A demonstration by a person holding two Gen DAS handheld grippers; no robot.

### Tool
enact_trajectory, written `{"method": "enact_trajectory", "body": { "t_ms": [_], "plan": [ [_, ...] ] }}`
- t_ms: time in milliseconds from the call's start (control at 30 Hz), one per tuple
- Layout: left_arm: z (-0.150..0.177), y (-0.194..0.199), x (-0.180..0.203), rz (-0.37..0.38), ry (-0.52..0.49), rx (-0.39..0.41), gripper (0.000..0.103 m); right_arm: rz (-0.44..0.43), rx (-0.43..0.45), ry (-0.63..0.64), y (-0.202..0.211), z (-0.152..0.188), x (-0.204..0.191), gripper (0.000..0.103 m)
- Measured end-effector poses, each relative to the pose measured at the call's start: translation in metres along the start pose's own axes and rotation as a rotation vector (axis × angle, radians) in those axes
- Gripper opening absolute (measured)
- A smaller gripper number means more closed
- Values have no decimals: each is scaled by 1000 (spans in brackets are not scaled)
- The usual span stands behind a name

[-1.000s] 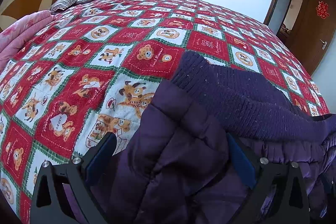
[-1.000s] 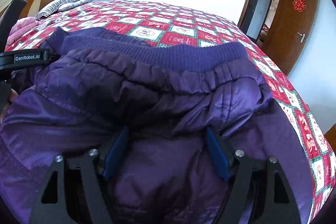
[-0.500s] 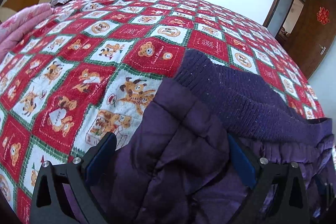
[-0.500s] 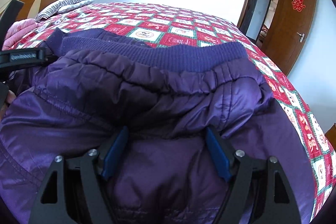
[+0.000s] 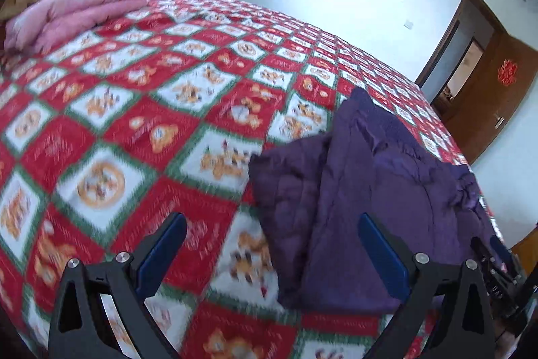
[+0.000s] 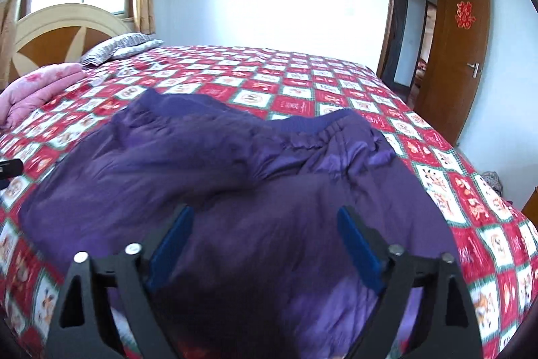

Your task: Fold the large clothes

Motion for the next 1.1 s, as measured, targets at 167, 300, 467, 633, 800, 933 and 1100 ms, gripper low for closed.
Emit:
{"method": "enact_trajectory", "body": {
  "t_ms": [167, 300, 467, 633, 800, 933, 1100],
  "plan": [
    [32, -28, 25, 86, 63, -99, 102, 26, -67, 28, -27, 30, -6, 91],
    [28, -47, 31, 154, 139, -68, 102, 72, -57, 76, -29, 35, -9, 91],
    [14, -60, 45, 276, 164, -54, 63, 67, -10, 59, -24, 38, -7, 91],
    [-5, -34, 69, 326, 23, 1, 25, 51, 5, 34, -19, 37, -5, 90],
    [-26, 26, 122, 354, -200, 147, 21, 17, 28, -35, 1, 33, 8, 74],
    [-30, 54, 161, 385, -326, 214, 21, 36, 57, -130, 24, 33, 39, 74],
    [-29, 72, 203, 405, -472, 282, 21, 84, 52, -254, 37, 44, 89, 74]
  ]
}}
Point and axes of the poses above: each gripper's, at about its wrist camera, not at the fingertips, and y roughly against the way its jaws point, x to its right, z to its underside, the point moved 9 cm from there along -y, roughly the way its jaws point, and after that the axes turned 5 degrees about -z, right-handed, at the moved point
